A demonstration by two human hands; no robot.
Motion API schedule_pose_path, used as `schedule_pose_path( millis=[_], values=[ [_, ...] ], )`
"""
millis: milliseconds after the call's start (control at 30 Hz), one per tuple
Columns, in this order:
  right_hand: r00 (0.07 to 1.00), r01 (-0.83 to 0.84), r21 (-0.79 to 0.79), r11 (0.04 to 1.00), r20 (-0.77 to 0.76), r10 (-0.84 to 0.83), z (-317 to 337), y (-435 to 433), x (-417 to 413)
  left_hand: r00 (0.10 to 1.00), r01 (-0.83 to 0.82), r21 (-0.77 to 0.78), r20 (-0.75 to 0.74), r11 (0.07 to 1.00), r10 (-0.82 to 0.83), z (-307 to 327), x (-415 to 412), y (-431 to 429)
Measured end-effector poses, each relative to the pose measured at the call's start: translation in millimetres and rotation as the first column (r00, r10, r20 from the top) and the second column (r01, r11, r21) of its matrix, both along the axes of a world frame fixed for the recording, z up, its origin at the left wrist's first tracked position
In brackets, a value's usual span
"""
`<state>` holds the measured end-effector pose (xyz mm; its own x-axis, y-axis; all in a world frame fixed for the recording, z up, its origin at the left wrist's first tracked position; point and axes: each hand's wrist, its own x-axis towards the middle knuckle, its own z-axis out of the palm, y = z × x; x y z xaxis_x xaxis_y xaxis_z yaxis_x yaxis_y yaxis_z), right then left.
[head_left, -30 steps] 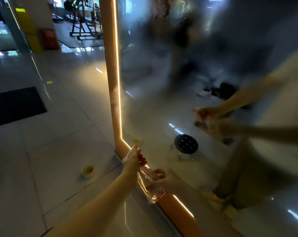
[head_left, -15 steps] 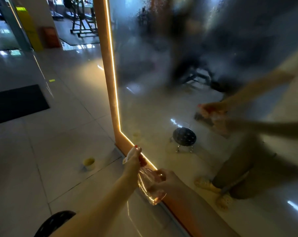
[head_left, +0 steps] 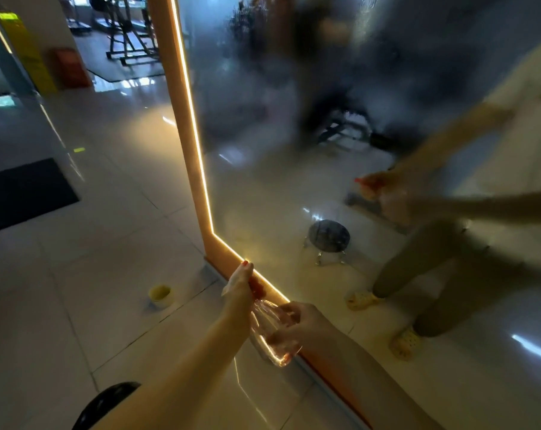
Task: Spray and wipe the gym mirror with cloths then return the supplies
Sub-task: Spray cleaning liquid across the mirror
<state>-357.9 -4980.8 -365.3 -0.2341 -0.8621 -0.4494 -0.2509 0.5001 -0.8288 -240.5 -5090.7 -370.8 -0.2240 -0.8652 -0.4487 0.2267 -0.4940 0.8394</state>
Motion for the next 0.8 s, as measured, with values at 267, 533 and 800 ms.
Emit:
schedule_pose_path(
  millis=[267, 533, 800],
  values=[
    [0.992, 0.116, 0.061, 0.991, 0.035, -0.118, -11.7, -8.2, -7.9, 0.995, 0.104, 0.044, -0.006, 0.994, -0.104, -24.7, -14.4, -26.2],
    [0.976, 0.199, 0.106, 0.974, 0.064, -0.206, -34.3, -4.8, -5.7, 0.972, 0.223, 0.163, 0.033, 0.961, -0.231, -42.2, -27.7, -36.3],
    [0.914, 0.399, 0.055, 0.915, 0.051, -0.402, -47.1, 18.4, 6.6, 0.899, 0.438, 0.040, -0.045, 0.898, -0.436, -18.9, -35.5, -20.2]
  ],
)
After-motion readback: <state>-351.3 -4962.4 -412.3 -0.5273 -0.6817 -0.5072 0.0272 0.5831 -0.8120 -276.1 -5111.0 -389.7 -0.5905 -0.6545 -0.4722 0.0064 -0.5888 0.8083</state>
